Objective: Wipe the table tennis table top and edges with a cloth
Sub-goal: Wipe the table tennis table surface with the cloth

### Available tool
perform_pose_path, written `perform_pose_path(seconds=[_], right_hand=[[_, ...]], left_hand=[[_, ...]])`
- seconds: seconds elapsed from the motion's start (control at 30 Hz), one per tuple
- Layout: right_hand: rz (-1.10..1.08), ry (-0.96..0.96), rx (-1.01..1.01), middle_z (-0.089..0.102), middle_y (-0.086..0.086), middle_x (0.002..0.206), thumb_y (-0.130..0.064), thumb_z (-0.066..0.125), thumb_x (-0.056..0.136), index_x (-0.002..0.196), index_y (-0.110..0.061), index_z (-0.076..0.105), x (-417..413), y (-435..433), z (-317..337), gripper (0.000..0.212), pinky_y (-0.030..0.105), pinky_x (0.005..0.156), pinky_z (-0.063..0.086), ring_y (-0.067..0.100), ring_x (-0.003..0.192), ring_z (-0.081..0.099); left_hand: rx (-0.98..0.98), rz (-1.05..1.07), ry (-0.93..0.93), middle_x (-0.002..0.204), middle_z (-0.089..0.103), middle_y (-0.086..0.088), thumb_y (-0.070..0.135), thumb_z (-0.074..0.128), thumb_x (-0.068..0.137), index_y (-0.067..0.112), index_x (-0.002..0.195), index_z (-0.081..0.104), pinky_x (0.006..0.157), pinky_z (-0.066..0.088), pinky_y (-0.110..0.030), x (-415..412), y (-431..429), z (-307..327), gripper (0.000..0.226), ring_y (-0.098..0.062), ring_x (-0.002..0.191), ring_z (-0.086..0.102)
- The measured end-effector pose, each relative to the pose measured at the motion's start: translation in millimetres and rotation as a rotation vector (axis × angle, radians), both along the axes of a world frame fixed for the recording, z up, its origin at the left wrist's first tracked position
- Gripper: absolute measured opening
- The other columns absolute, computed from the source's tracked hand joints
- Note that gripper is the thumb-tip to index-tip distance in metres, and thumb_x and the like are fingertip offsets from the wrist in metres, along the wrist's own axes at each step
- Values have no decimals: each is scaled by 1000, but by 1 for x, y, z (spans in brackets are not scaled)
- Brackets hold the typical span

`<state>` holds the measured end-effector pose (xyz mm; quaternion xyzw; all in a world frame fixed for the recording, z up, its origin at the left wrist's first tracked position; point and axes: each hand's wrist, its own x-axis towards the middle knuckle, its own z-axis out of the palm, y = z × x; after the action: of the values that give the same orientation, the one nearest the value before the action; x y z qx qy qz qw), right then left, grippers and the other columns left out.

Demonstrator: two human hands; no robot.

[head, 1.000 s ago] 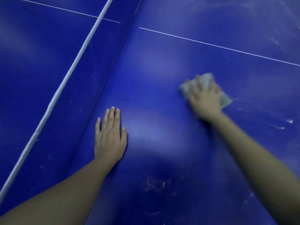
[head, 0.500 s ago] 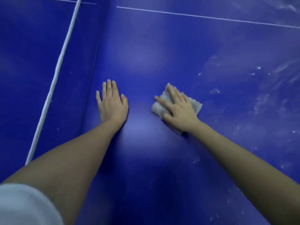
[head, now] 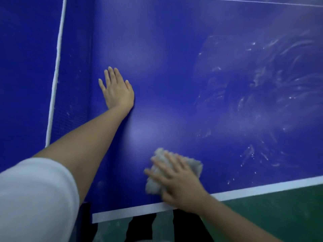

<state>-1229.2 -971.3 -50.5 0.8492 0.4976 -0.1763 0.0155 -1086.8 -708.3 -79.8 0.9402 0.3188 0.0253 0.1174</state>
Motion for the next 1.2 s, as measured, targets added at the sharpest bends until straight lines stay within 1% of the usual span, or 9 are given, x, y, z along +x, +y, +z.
perform_pose_path(seconds=[0.1, 0.2, 0.43, 0.67, 0.83, 0.97, 1.07, 1.13, 1.2], right_hand=[[-235, -7, -24, 39, 3, 149, -38, 41, 81, 140, -32, 44, 19, -12, 6, 60, 57, 107, 32, 37, 137, 33], [-299, -33, 6, 45, 3, 145, -39, 37, 82, 137, -30, 49, 10, 26, 6, 57, 55, 104, 35, 37, 135, 37], [223, -39, 10, 36, -5, 151, -44, 39, 85, 144, -33, 36, -46, 129, -5, 60, 42, 111, 16, 28, 141, 25], [517, -139, 29, 24, -8, 156, -43, 39, 88, 147, -36, 28, -40, 40, -8, 60, 41, 116, 13, 23, 146, 15], [237, -111, 27, 29, -5, 152, -34, 42, 77, 142, -35, 39, 25, -57, 0, 64, 47, 115, 19, 27, 140, 27], [-420, -66, 19, 27, 1, 151, -34, 31, 85, 142, -32, 29, 79, -115, 6, 57, 39, 113, 11, 34, 140, 28], [-905, -159, 15, 23, 5, 155, -37, 22, 87, 147, -28, 28, 70, -97, 0, 61, 46, 114, 15, 32, 144, 19], [-916, -207, 26, 32, 14, 151, -28, 40, 81, 143, -20, 39, 43, -56, -6, 63, 54, 110, 25, 39, 139, 29], [-647, -213, 70, 43, 14, 145, -26, 48, 71, 138, -20, 48, 15, -11, -8, 68, 58, 103, 33, 40, 133, 40]], left_hand=[[6, 7, 16, 157, 8, -11, 27, 25, 100, 2, 148, 10, 116, -1, -46, 4, -2, -1, 56, -24, 145, 2], [14, -3, 43, 158, 5, -12, 27, 24, 100, 2, 148, 8, 115, -2, -48, 5, -1, -3, 56, -26, 145, 0], [27, -23, 60, 158, 4, -12, 27, 22, 100, 1, 148, 7, 116, -2, -48, 3, 0, -2, 56, -26, 145, -1], [16, -28, 49, 158, 4, -12, 27, 22, 100, 1, 148, 7, 116, -2, -47, 0, -1, 1, 56, -25, 145, -1], [8, -19, 40, 157, 5, -12, 27, 22, 100, 1, 148, 7, 116, -2, -47, 0, -3, 4, 56, -25, 145, -1], [11, -13, 35, 157, 6, -12, 27, 22, 100, 1, 147, 8, 116, -1, -47, 0, -5, 4, 56, -26, 145, 0], [12, -7, 31, 157, 7, -13, 27, 23, 99, 0, 147, 9, 116, -1, -47, 1, -5, 3, 57, -26, 145, 1], [15, -7, 17, 157, 8, -13, 27, 24, 99, 0, 147, 10, 116, -1, -47, 2, -5, 1, 57, -26, 145, 2], [22, -13, 14, 157, 8, -13, 27, 24, 99, 0, 147, 10, 116, 0, -47, 3, -5, 1, 57, -27, 145, 2]])
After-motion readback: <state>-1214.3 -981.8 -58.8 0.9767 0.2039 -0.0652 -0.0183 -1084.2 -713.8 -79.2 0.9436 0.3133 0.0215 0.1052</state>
